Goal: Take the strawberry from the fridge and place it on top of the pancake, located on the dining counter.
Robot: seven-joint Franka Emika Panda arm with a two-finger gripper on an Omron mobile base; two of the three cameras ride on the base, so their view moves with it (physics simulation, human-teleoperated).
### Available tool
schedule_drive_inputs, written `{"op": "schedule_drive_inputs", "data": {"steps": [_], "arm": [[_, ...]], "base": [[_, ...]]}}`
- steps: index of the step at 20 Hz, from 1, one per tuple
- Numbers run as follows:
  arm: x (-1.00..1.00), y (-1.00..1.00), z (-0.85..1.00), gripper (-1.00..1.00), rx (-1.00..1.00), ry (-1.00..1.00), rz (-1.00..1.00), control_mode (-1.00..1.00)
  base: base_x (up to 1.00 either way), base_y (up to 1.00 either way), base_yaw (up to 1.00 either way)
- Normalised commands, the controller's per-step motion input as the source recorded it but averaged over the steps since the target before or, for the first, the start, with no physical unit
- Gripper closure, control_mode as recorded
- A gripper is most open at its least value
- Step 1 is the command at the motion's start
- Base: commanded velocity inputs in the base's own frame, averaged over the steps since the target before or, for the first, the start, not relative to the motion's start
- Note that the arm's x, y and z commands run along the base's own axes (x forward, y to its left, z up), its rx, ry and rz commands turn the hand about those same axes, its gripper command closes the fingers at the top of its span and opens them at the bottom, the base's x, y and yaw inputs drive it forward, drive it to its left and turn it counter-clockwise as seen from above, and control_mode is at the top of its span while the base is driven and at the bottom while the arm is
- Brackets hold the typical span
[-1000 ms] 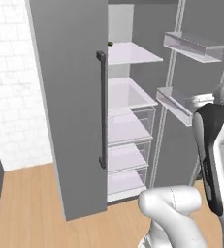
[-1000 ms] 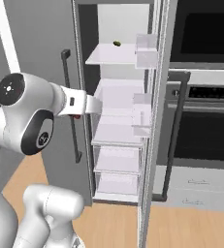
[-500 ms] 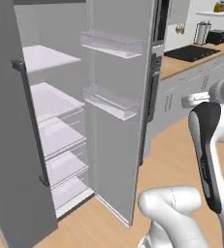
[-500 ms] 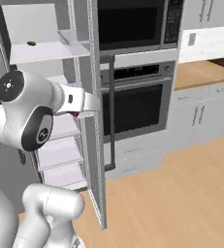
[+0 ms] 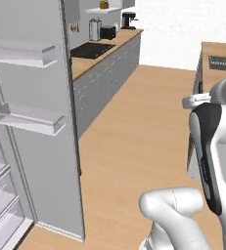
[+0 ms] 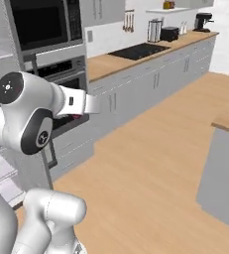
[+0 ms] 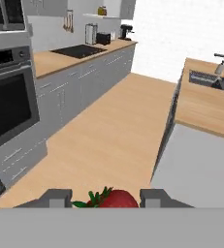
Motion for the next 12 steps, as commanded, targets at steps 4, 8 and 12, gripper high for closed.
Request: {"op": "schedule_drive_inputs", "data": {"steps": [4,8,12], "arm": [[0.00,0.00,0.00,1.00,0.00,0.00,0.00,1.00],[0.00,0.00,0.00,1.00,0.00,0.00,0.00,1.00],[0.00,0.00,0.00,1.00,0.00,0.00,0.00,1.00]], "base": [[-0.01,-0.85,-0.66],[0.23,-1.00,-0.55],[0.32,-1.00,-0.51]]}}
